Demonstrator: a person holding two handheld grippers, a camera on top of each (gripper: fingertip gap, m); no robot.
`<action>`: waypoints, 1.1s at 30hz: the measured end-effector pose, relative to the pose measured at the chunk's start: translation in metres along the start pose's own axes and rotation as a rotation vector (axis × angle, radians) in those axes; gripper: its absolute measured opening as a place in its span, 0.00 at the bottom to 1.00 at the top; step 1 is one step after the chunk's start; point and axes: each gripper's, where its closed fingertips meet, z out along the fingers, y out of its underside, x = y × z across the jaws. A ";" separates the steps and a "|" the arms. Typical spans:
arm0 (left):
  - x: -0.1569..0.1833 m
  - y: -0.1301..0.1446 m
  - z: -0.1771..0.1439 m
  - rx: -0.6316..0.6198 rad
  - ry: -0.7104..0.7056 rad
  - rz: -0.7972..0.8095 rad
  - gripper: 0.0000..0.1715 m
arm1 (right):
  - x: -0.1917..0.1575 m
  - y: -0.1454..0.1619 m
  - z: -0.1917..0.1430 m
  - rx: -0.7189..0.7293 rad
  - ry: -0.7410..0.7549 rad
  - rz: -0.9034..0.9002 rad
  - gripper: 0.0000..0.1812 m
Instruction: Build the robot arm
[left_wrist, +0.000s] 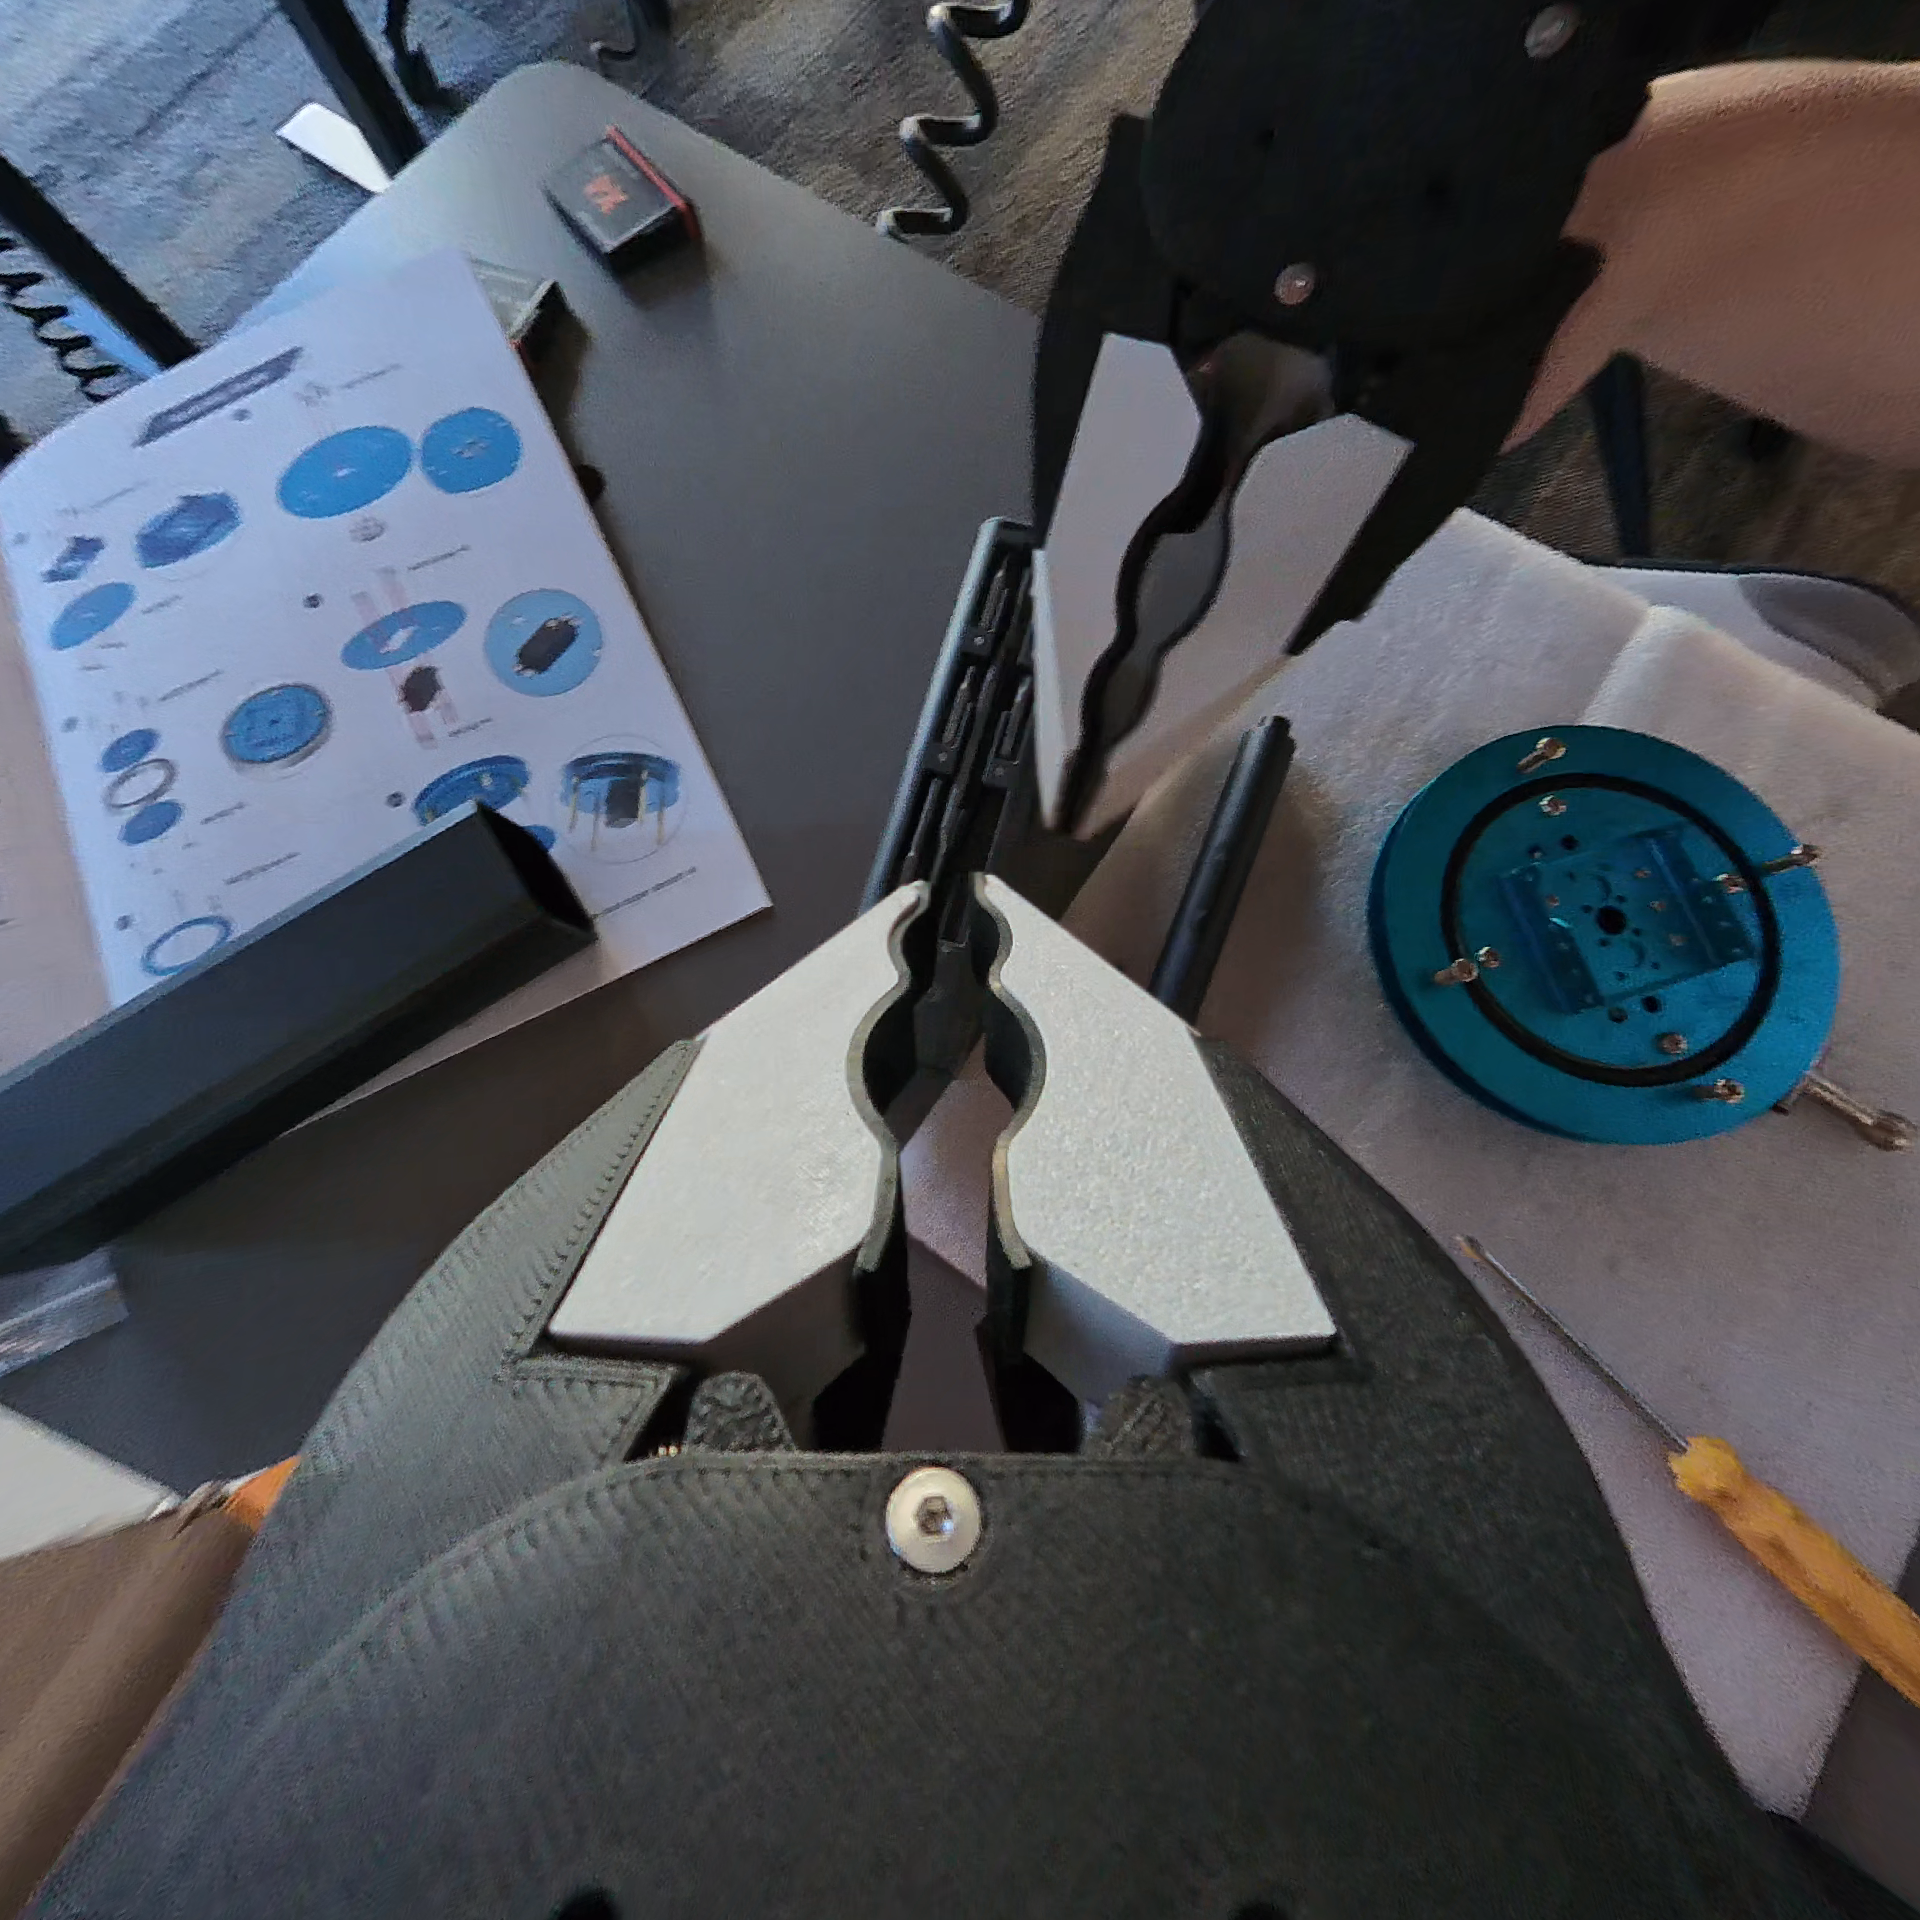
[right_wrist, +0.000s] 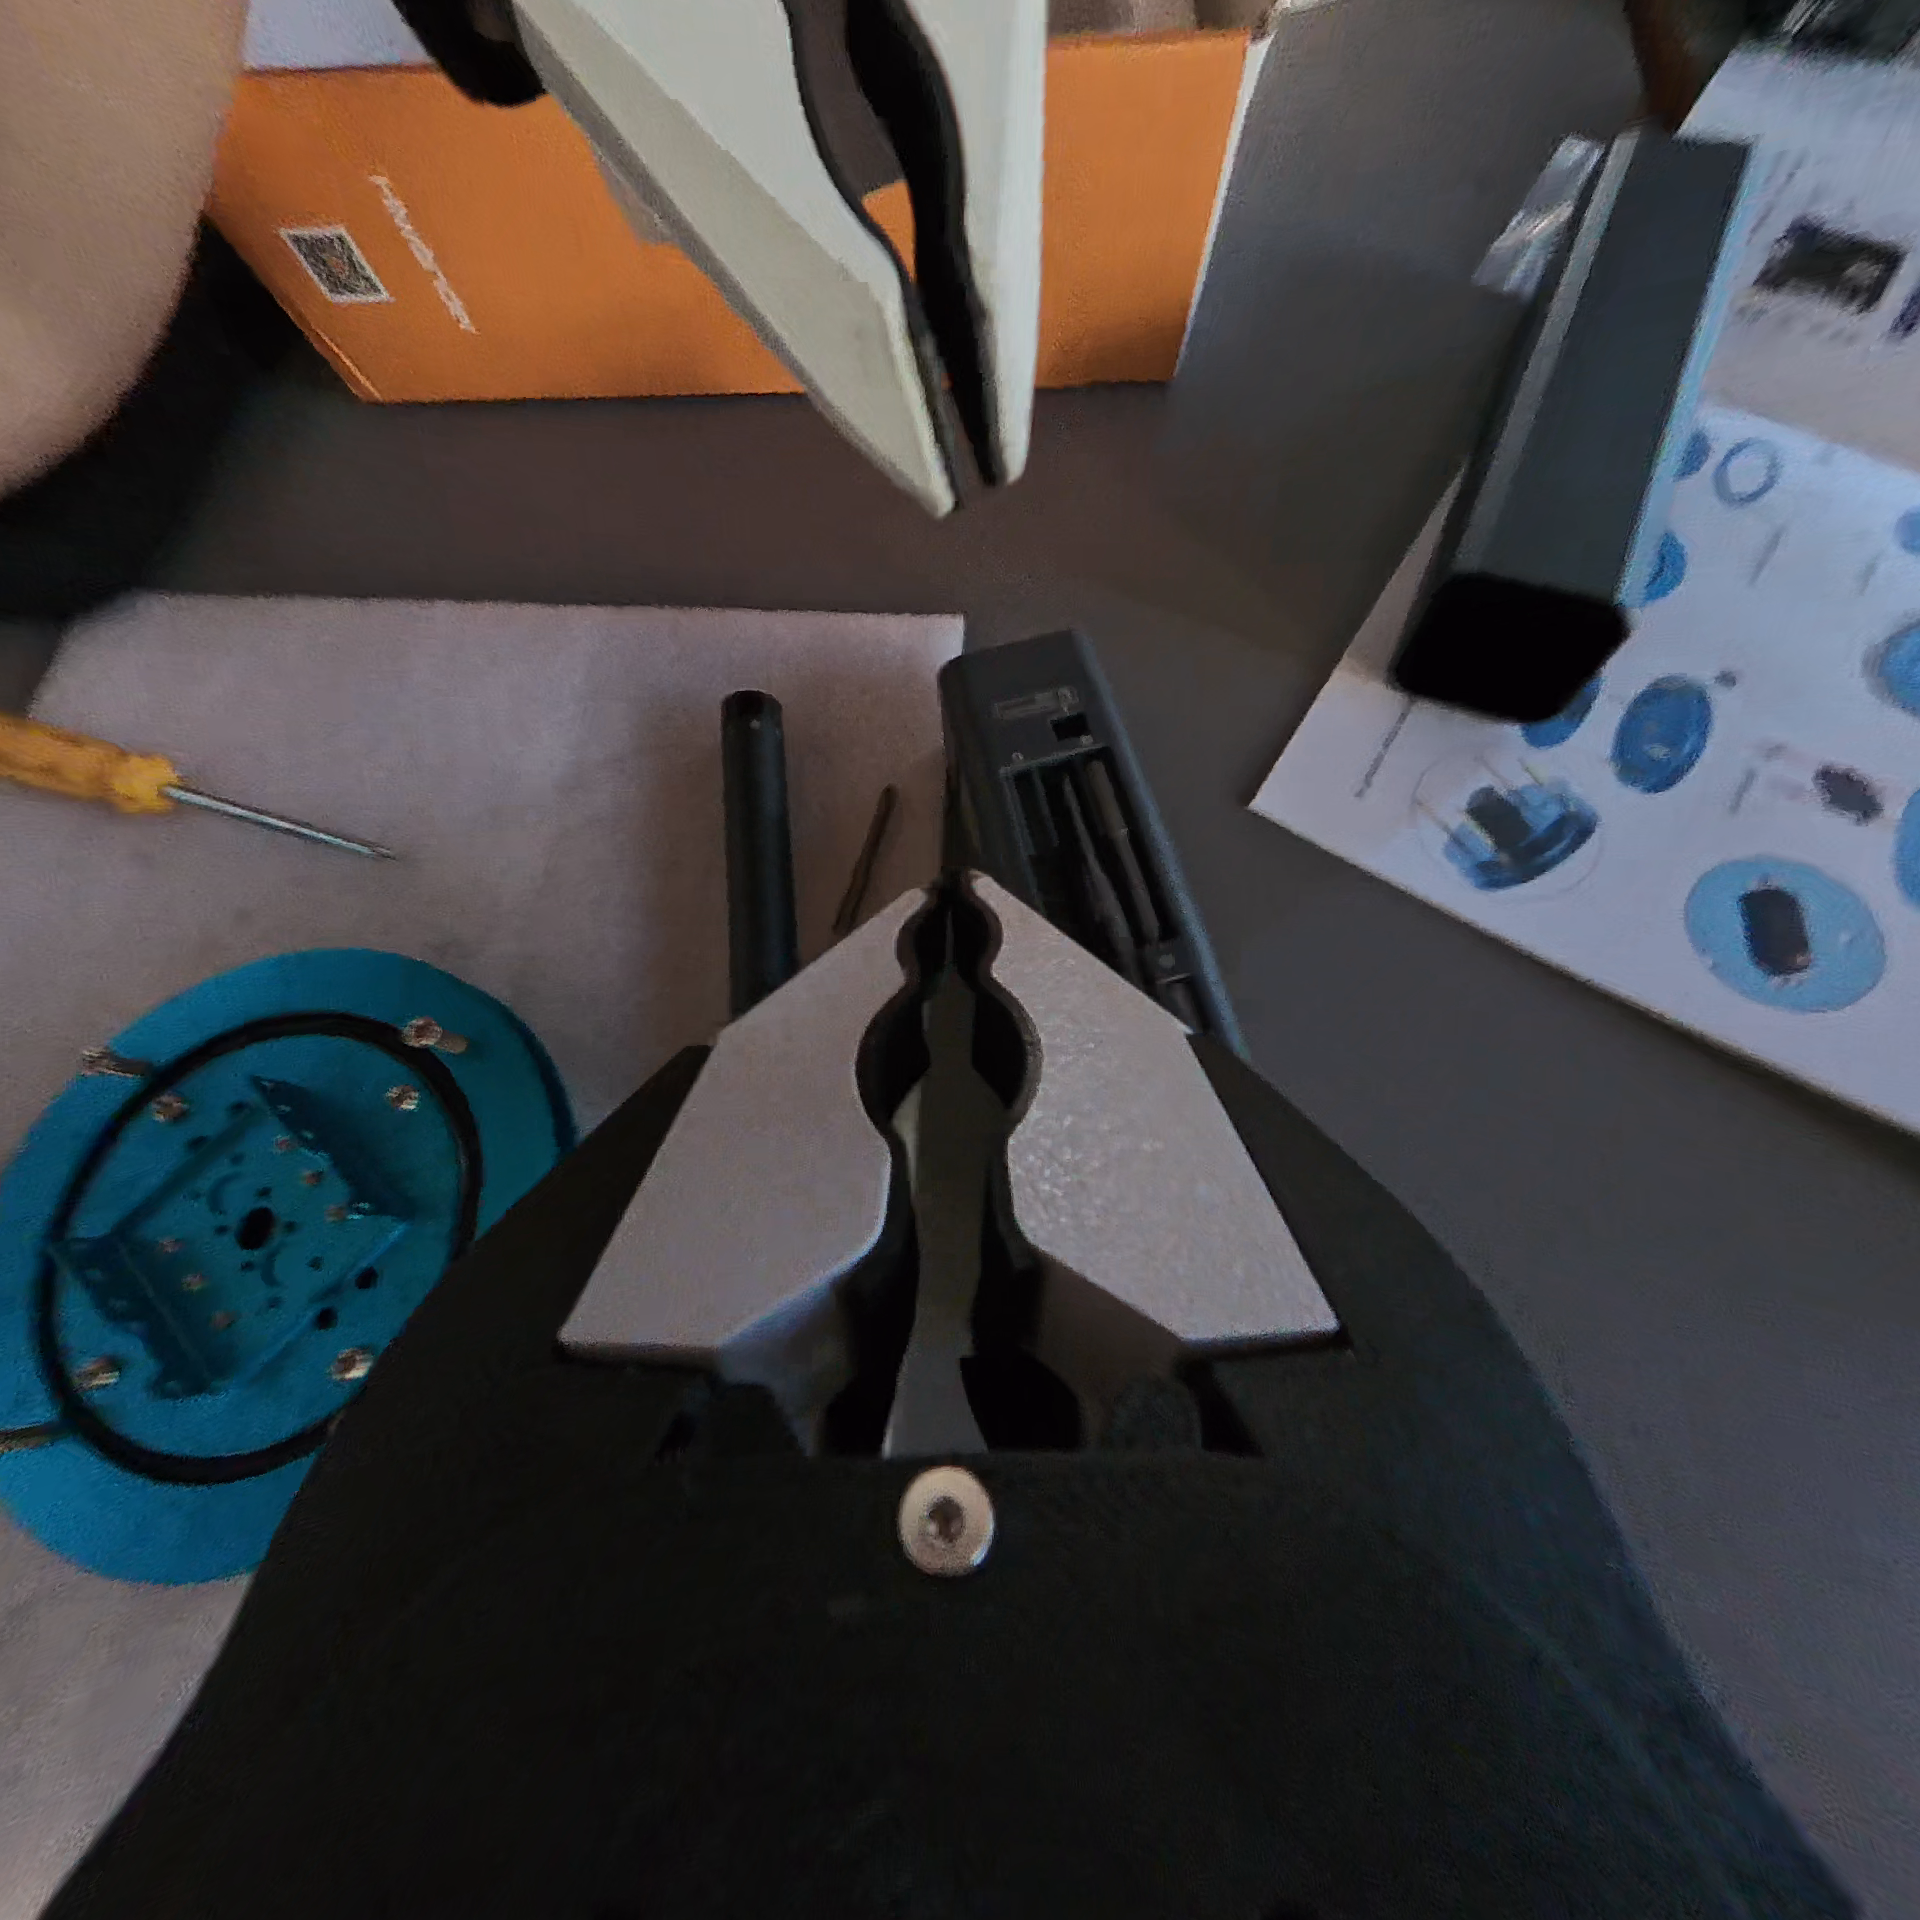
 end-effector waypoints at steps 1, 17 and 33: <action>-0.002 0.000 -0.002 -0.005 -0.019 0.006 0.02 | -0.007 0.000 0.002 -0.006 -0.030 0.037 0.04; -0.001 -0.012 -0.031 0.032 -0.092 0.062 0.02 | -0.029 0.026 0.054 -0.383 0.080 0.016 0.02; 0.135 -0.003 -0.076 0.465 0.231 -0.349 0.11 | -0.136 -0.052 -0.044 -0.062 0.628 -0.689 0.02</action>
